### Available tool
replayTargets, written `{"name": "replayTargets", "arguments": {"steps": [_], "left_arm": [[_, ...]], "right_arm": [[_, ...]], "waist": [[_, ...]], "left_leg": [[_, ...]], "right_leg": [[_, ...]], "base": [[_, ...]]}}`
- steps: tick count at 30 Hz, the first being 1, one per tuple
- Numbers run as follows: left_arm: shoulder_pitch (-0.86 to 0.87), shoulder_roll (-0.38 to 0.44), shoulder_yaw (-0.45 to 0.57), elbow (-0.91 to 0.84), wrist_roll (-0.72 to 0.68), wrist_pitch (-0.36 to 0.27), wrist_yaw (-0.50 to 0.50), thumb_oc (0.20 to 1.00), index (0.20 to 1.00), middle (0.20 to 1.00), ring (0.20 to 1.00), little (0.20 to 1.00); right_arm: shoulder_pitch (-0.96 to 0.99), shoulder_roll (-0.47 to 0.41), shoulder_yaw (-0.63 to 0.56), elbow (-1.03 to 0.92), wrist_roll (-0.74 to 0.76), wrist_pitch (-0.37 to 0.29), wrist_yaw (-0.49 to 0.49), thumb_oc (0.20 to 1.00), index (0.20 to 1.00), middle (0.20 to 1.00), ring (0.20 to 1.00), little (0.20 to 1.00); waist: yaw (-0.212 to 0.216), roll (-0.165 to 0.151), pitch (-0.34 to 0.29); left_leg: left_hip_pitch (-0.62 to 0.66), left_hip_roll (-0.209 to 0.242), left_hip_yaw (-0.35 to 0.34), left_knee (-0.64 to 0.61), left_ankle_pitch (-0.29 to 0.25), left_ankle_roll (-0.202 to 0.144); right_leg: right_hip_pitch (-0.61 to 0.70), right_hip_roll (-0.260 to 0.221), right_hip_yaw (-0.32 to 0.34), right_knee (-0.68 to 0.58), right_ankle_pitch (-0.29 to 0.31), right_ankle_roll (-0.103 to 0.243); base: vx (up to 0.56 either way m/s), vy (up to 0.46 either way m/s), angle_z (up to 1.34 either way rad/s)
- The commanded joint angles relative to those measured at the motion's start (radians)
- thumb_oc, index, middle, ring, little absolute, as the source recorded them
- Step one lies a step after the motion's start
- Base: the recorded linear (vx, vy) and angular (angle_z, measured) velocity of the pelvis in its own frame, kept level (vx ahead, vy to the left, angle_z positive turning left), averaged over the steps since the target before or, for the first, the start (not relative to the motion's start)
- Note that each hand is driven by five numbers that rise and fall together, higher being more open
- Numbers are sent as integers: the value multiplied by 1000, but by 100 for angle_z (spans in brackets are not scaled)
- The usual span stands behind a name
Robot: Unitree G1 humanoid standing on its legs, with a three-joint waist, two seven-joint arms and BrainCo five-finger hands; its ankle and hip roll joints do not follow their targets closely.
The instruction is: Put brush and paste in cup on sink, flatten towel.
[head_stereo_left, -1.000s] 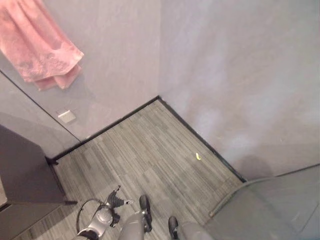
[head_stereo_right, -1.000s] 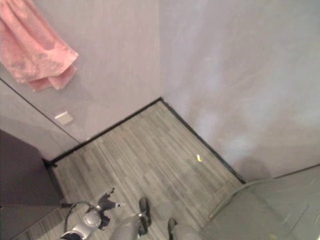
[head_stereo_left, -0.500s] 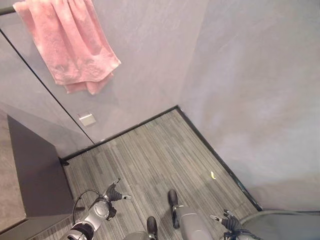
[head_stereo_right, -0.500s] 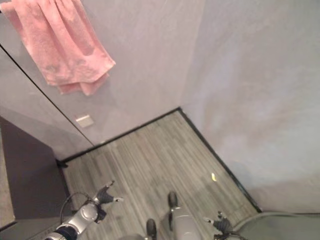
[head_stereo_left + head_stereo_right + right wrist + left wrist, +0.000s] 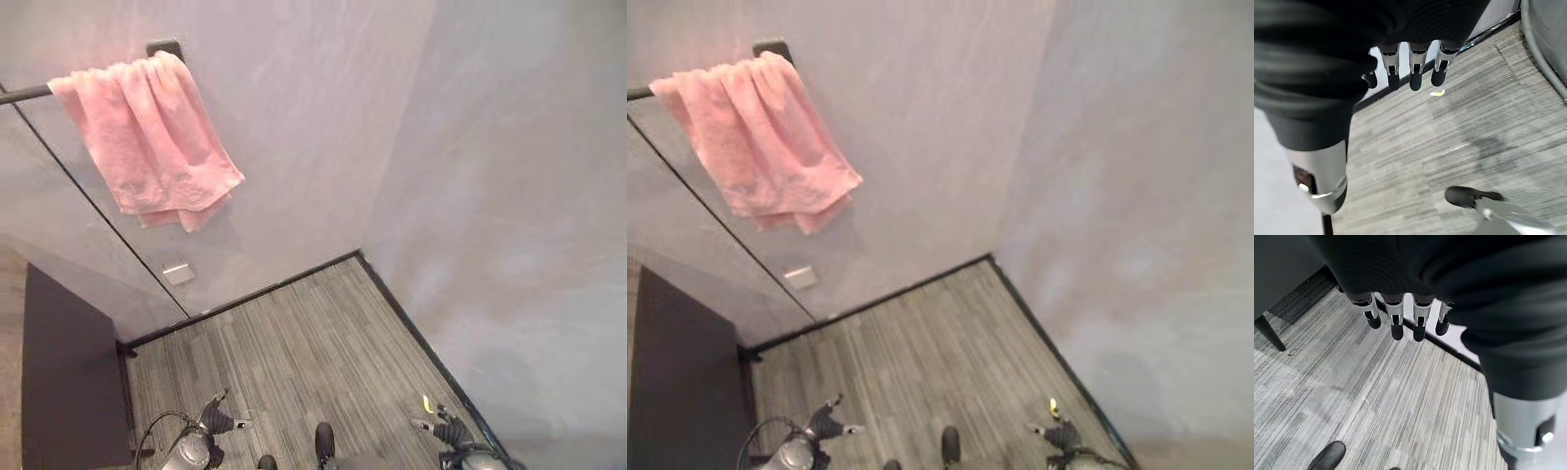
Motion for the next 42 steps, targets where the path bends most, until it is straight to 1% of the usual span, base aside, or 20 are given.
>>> {"name": "replayTargets", "arguments": {"steps": [1,6,7,9,15,20,24,26,27,28,29,32,35,36,37,38,39,40,41,42], "left_arm": [[-15,13,0,18,40,-16,2,1000,1000,1000,1000,1000],[-15,19,-3,19,56,-15,8,1000,1000,1000,1000,1000],[18,-13,50,-55,-214,15,-111,1000,1000,1000,1000,1000],[3,-19,49,-25,-194,17,-103,1000,1000,1000,1000,1000],[7,3,80,9,-179,17,-99,1000,1000,1000,1000,1000],[21,34,96,0,-165,8,-100,1000,1000,1000,1000,1000],[48,68,123,-23,-167,2,-98,1000,1000,1000,1000,1000],[69,91,142,-43,-169,-4,-95,1000,1000,1000,1000,1000],[69,91,142,-43,-169,-4,-95,1000,1000,1000,1000,1000],[73,97,144,-57,-173,-6,-94,1000,1000,1000,1000,1000],[69,113,134,-105,-173,-11,-99,1000,1000,1000,1000,1000],[75,122,137,-139,-174,-15,-93,1000,1000,1000,1000,1000],[82,127,136,-148,-163,-17,-85,1000,1000,1000,1000,1000],[89,139,131,-174,-156,-19,-88,1000,1000,1000,1000,1000],[88,148,127,-186,-152,-19,-88,1000,1000,1000,1000,1000],[88,148,127,-186,-152,-19,-88,1000,1000,1000,1000,1000],[85,154,124,-196,-151,-21,-89,1000,1000,1000,1000,1000],[78,164,116,-197,-142,-21,-88,1000,1000,1000,1000,1000],[78,164,116,-197,-142,-21,-88,1000,1000,1000,1000,1000],[49,166,105,-184,-135,-21,-91,1000,1000,1000,1000,1000]], "right_arm": [[-23,-6,17,14,-1,-17,0,1000,1000,1000,1000,1000],[-28,-2,29,1,-10,-18,-5,1000,1000,1000,1000,1000],[19,-76,-270,131,406,44,92,1000,1000,1000,1000,1000],[9,-78,-256,124,381,40,87,1000,1000,1000,1000,1000],[13,-74,-247,114,354,39,99,1000,1000,1000,1000,1000],[7,-85,-229,120,292,36,97,1000,1000,1000,1000,1000],[-16,-82,-206,101,272,32,103,1000,1000,1000,1000,1000],[-48,-79,-183,70,268,28,102,1000,1000,1000,1000,1000],[-49,-79,-183,71,268,28,102,1000,1000,1000,1000,1000],[-56,-79,-185,58,273,25,99,1000,1000,1000,1000,1000],[-68,-87,-192,24,283,18,90,1000,1000,1000,1000,1000],[-92,-88,-177,8,278,19,78,1000,1000,1000,1000,1000],[-140,-85,-161,9,271,19,67,1000,1000,1000,1000,1000],[-153,-85,-165,-4,282,15,63,1000,1000,1000,1000,1000],[-159,-83,-162,-18,290,11,62,1000,1000,1000,1000,1000],[-159,-83,-162,-18,290,11,62,1000,1000,1000,1000,1000],[-164,-80,-160,-27,299,8,62,1000,1000,1000,1000,1000],[-157,-71,-153,-47,310,3,62,1000,1000,1000,1000,1000],[-157,-71,-154,-47,310,3,62,1000,1000,1000,1000,1000],[-142,-67,-152,-77,334,-2,66,1000,1000,1000,1000,1000]], "waist": [[-2,-30,-3],[7,-32,-5],[-57,33,-9],[-54,34,-14],[-50,23,-9],[-31,9,-4],[0,-2,-5],[27,-10,-2],[25,-10,-2],[37,-12,4],[48,-12,9],[60,-5,9],[74,4,14],[74,17,21],[71,25,31],[71,25,29],[67,36,39],[51,51,57],[52,52,54],[21,50,57]], "left_leg": [[-19,-45,-1,43,3,10],[-17,-50,-17,32,3,11],[-35,78,88,32,43,-30],[-17,85,86,-3,59,-38],[-7,97,85,-16,74,-45],[-26,88,66,13,58,-44],[-34,73,32,10,55,-36],[-45,57,4,11,54,-30],[-46,57,3,12,54,-30],[-59,51,-4,22,52,-30],[-92,40,-4,57,41,-33],[-104,25,-17,76,25,-26],[-99,-16,-29,94,1,9],[-86,-37,-45,95,-5,30],[-75,-49,-59,93,-6,41],[-78,-49,-59,92,-4,41],[-71,-50,-74,87,-1,49],[-50,-54,-105,80,0,61],[-54,-53,-105,79,1,61],[-38,-65,-131,54,15,60]], "right_leg": [[-5,-110,29,83,-39,161],[-3,-113,15,90,-43,162],[18,-107,57,113,-154,152],[24,-107,49,102,-144,151],[26,-102,33,122,-149,148],[44,-118,-6,105,-141,156],[56,-130,-29,111,-144,159],[64,-141,-54,118,-146,163],[64,-141,-55,118,-146,163],[68,-148,-70,118,-146,164],[78,-173,-127,119,-147,170],[84,-194,-155,131,-143,177],[62,-235,-137,227,-84,203],[29,-254,-101,329,-18,208],[8,-258,-75,392,8,205],[5,-258,-75,391,10,205],[-21,-249,-61,445,24,197],[-67,-197,9,548,17,190],[-70,-195,10,546,20,190],[-131,-81,44,539,-55,175]], "base": [[9,-6,13],[0,-2,10],[-12,-10,7],[-41,-22,0],[-4,1,-2],[1,56,16],[19,83,25],[14,101,37],[-18,60,25],[-28,118,37],[-18,157,50],[26,129,130],[104,272,56],[131,356,28],[97,276,36],[50,168,50],[90,181,63],[90,181,56],[178,216,51],[186,123,41]]}}
